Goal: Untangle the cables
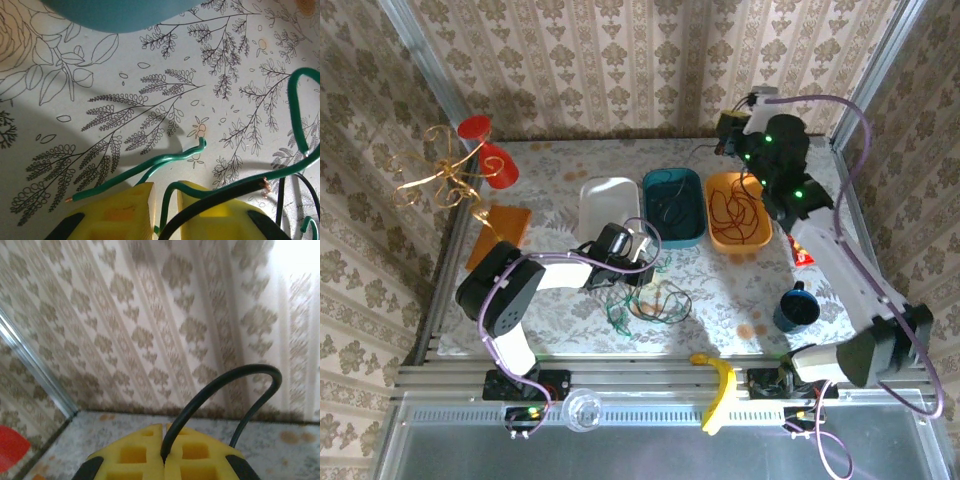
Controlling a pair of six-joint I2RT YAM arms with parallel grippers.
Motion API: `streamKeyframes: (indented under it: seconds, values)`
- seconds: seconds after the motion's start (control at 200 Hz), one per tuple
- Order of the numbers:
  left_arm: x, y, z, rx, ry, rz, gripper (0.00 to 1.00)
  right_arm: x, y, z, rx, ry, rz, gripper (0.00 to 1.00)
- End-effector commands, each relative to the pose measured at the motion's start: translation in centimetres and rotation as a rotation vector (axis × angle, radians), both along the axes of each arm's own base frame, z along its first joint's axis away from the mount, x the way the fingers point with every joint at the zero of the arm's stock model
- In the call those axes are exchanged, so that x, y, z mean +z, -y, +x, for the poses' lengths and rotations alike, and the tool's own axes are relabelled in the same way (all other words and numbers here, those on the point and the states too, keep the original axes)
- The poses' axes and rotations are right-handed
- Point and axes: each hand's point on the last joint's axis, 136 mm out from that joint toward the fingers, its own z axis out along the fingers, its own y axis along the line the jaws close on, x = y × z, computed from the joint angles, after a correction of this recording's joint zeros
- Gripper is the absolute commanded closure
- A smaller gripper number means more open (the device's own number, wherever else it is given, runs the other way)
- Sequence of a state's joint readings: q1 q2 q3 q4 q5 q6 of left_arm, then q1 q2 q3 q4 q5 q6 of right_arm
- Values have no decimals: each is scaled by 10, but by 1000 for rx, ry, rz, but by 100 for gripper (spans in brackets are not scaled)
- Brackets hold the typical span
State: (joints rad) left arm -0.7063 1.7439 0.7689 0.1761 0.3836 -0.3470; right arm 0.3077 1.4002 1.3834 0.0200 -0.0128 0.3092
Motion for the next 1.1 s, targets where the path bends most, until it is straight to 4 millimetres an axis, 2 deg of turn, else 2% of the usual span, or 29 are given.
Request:
streamKeyframes:
  seconds: [0.0,0.12,0.24,0.35,0.405,0.48,0.565,0.61,0.675,0.75,0.835,0.975,1.04,1.095]
  values:
    - [-43,-44,-18,78,-104,194,79,-63,-31,20,110,-159,33,100]
    - [-42,-43,-17,78,-101,194,79,-151,-63,30,180,-392,-20,100]
    - [-42,-44,-17,78,-101,196,79,-230,-78,30,185,-644,-101,100]
    - [-41,-43,-15,81,-99,195,79,-278,-88,27,193,-803,-157,100]
    - [-40,-43,-14,82,-98,196,79,-297,-92,23,205,-859,-171,100]
    - [-39,-44,-14,84,-95,198,79,-312,-96,20,213,-912,-183,100]
    - [-39,-46,-13,94,-89,206,79,-313,-101,16,222,-913,-181,97]
    - [-38,-47,-12,101,-83,210,79,-310,-103,15,226,-902,-179,93]
    - [-37,-49,-11,111,-73,215,79,-302,-104,14,229,-878,-173,76]
    - [-35,-49,-9,115,-61,215,79,-286,-102,13,221,-835,-169,61]
    - [-30,-49,-6,122,-41,207,79,-260,-96,12,205,-763,-166,50]
    - [-19,-46,0,130,-4,187,78,-222,-84,0,188,-670,-177,47]
    - [-13,-45,3,129,10,175,78,-208,-79,-13,195,-638,-179,47]
    - [-10,-43,4,126,20,165,78,-205,-76,-28,216,-635,-184,47]
